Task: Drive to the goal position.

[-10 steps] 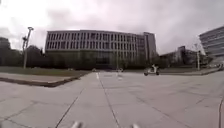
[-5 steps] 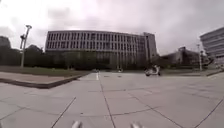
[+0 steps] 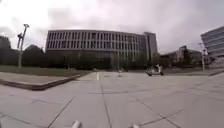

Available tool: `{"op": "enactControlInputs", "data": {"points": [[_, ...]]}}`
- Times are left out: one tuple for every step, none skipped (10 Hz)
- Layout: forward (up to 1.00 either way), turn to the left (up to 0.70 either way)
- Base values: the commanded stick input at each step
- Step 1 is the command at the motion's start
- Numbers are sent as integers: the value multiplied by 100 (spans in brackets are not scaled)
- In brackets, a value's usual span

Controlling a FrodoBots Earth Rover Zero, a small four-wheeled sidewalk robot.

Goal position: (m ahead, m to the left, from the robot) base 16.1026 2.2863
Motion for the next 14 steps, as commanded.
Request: {"op": "enactControlInputs", "data": {"points": [[70, 0], [70, 0], [70, 0], [70, 0], [70, 0], [70, 0], [70, 0], [70, 0], [70, 0], [70, 0], [70, 0], [70, 0], [70, 0], [70, 0]]}}
